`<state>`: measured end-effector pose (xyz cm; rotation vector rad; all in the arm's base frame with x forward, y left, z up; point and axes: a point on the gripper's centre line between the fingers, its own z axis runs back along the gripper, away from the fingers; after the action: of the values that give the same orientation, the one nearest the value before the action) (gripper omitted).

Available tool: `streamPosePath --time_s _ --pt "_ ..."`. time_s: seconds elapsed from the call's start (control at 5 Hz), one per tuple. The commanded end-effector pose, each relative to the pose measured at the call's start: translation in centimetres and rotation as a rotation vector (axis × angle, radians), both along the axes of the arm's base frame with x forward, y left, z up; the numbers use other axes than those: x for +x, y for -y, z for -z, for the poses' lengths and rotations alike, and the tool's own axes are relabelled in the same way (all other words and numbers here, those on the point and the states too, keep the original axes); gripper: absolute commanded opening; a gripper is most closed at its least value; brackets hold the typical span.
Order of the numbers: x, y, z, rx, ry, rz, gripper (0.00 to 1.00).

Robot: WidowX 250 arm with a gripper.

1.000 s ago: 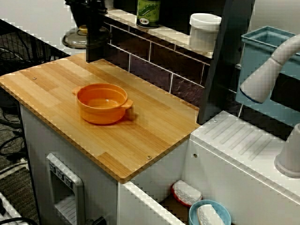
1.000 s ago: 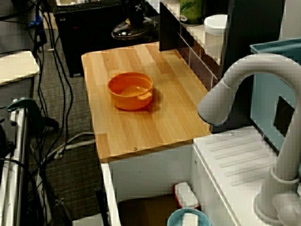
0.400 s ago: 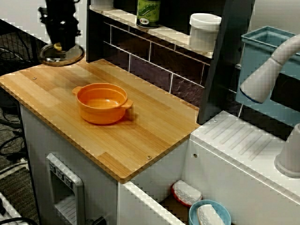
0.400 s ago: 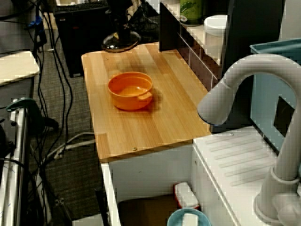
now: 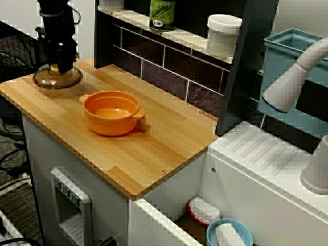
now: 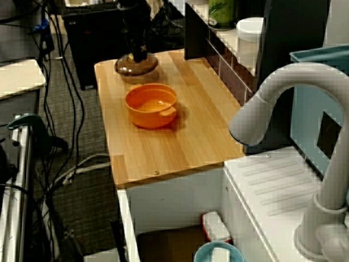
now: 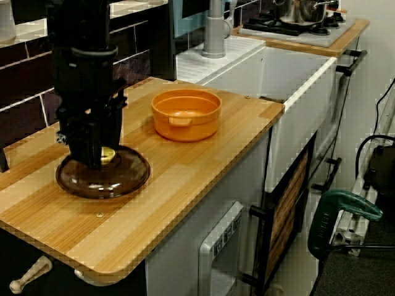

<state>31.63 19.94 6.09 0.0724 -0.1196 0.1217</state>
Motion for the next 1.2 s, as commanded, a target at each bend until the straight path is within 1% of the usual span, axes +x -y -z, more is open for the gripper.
streamPosePath --time_s 0.0,0.2,0.4,0.6,0.8,1.0 --pt "1.2 -0.7 -0.5 0.030 -0.001 -0.007 0.00" --pt "1.4 -0.6 -0.4 0.027 -0.016 -0.035 1.00" --pt "1.8 -0.6 -0.6 0.005 -0.030 -0.049 1.00" --pt "2.1 -0.5 -1.8 -0.034 -0.027 -0.062 1.00" --pt "2.2 0.9 -4.1 -0.099 -0.009 -0.053 1.00" --pt "1.5 3.1 -6.3 -0.135 0.001 0.008 1.00"
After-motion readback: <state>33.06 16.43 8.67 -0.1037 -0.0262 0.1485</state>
